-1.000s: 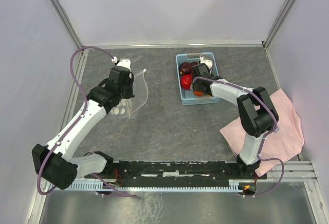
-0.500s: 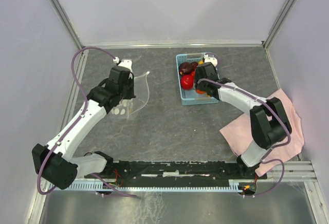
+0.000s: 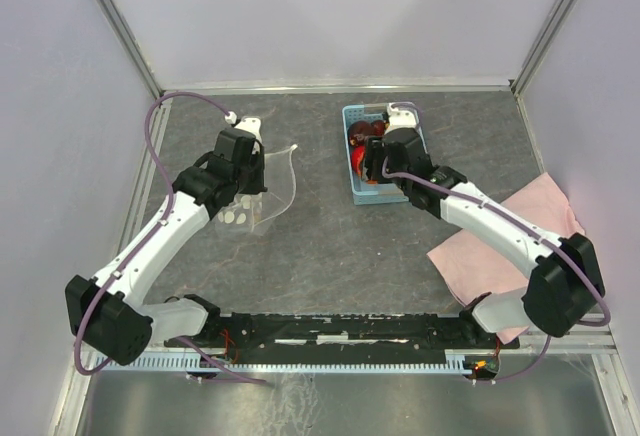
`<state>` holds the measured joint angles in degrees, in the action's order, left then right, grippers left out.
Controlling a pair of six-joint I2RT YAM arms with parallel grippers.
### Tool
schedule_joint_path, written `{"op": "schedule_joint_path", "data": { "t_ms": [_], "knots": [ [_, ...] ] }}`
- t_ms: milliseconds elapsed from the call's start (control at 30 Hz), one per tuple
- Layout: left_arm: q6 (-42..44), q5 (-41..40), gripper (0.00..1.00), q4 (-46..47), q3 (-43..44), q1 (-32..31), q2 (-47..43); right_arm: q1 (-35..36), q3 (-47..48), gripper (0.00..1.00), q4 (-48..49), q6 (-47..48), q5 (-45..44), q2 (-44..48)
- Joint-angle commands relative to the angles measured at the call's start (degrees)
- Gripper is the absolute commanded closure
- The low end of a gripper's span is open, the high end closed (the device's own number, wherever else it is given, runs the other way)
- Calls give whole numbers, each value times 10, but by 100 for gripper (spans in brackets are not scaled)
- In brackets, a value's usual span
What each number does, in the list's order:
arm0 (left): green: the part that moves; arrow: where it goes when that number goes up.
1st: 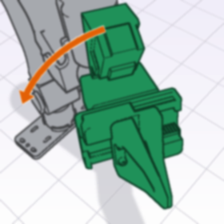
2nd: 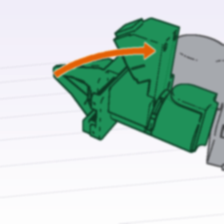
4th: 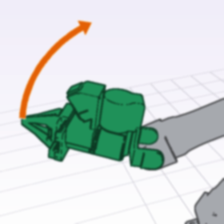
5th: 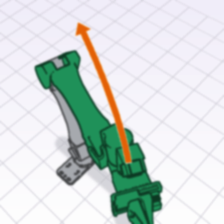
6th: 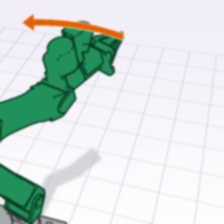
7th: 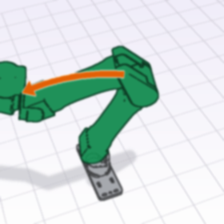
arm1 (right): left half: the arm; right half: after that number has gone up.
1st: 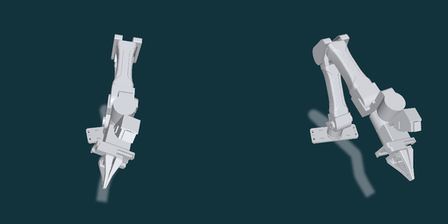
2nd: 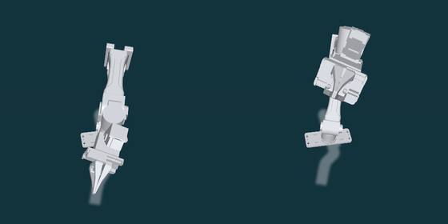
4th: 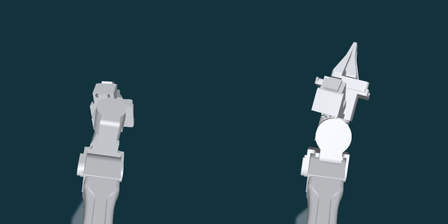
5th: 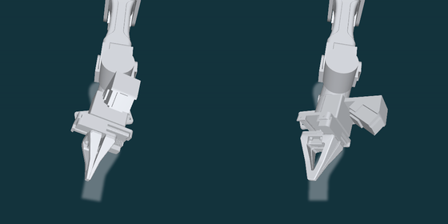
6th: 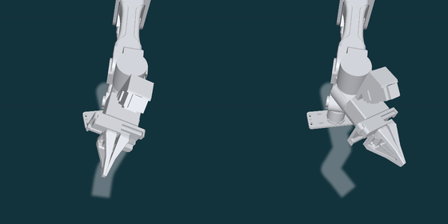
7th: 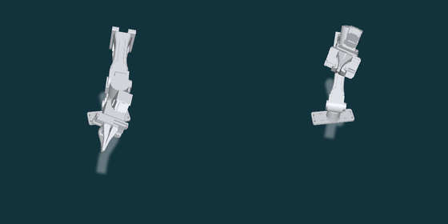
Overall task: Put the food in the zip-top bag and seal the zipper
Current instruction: Pick up the fake fruit from the bin, then place the fake fruit in the zipper food storage bag.
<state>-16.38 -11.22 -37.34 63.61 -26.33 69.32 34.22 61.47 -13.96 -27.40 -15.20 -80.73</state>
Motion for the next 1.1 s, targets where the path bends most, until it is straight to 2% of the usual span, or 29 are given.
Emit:
{"op": "schedule_joint_path", "data": {
  "t_ms": [0,233,500,600,800,1067],
  "knots": [
    [2,14,97,22,3,2,0,54,21,65,25,-18,18,39],
    [0,16,97,26,1,3,-3,125,8,67,99,-70,53,59],
    [-3,17,97,26,1,3,-3,161,11,68,168,-115,88,40],
    [-6,21,97,29,-1,3,-2,172,-10,68,234,-160,97,32],
    [-9,22,97,32,-2,3,-4,193,-32,68,344,-235,82,-13],
    [-12,30,97,40,-6,2,-14,207,-14,69,399,-277,75,-80]
  ]
}}
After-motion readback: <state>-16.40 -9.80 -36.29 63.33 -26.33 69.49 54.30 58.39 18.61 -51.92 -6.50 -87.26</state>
